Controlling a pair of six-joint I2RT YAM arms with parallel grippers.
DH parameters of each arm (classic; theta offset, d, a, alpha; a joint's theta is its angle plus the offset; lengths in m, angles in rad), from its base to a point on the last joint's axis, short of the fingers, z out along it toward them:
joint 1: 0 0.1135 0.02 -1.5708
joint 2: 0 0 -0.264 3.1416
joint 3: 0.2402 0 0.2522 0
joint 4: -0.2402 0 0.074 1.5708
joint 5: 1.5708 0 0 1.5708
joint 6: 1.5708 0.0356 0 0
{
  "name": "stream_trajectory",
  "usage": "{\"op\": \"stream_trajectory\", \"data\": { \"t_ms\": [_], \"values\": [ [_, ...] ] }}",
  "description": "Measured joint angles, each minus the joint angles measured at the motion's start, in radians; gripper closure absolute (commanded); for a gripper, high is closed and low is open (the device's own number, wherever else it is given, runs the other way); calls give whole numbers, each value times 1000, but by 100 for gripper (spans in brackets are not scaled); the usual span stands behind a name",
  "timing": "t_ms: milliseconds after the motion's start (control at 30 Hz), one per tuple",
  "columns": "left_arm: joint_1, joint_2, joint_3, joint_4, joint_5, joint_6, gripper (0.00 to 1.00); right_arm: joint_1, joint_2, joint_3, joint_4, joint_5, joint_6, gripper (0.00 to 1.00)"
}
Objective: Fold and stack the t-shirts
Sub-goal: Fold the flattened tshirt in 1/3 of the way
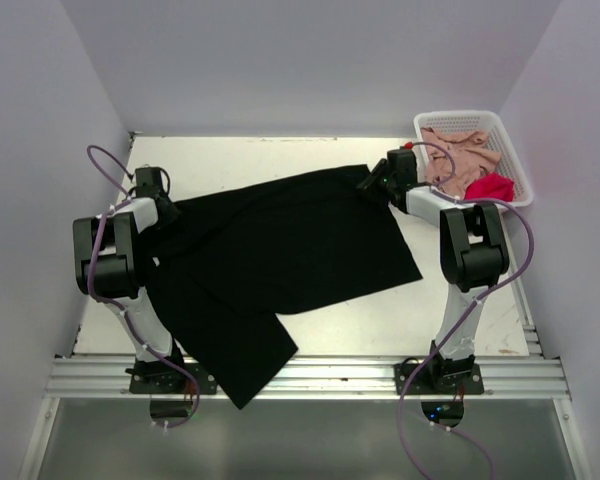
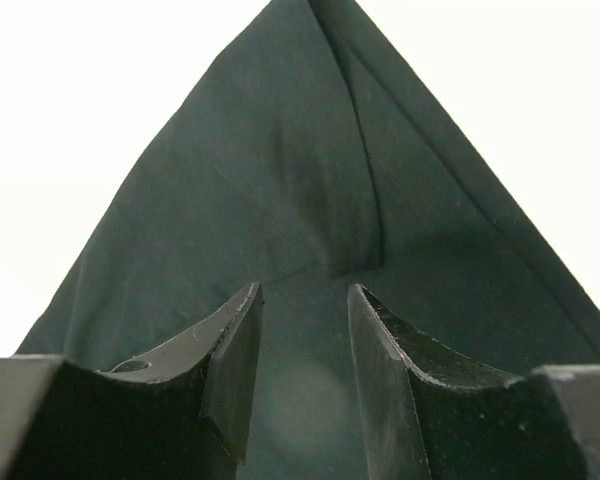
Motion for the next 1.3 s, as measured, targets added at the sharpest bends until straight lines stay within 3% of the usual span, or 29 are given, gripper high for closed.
{"op": "stream_trajectory", "data": {
  "t_ms": [900,1300],
  "values": [
    [-1,0,0,0,0,0,100,0,86,64,-55,64,-10,61],
    [-1,0,0,0,0,0,100,-5,113,76,-44,58,-9,71]
  ]
}}
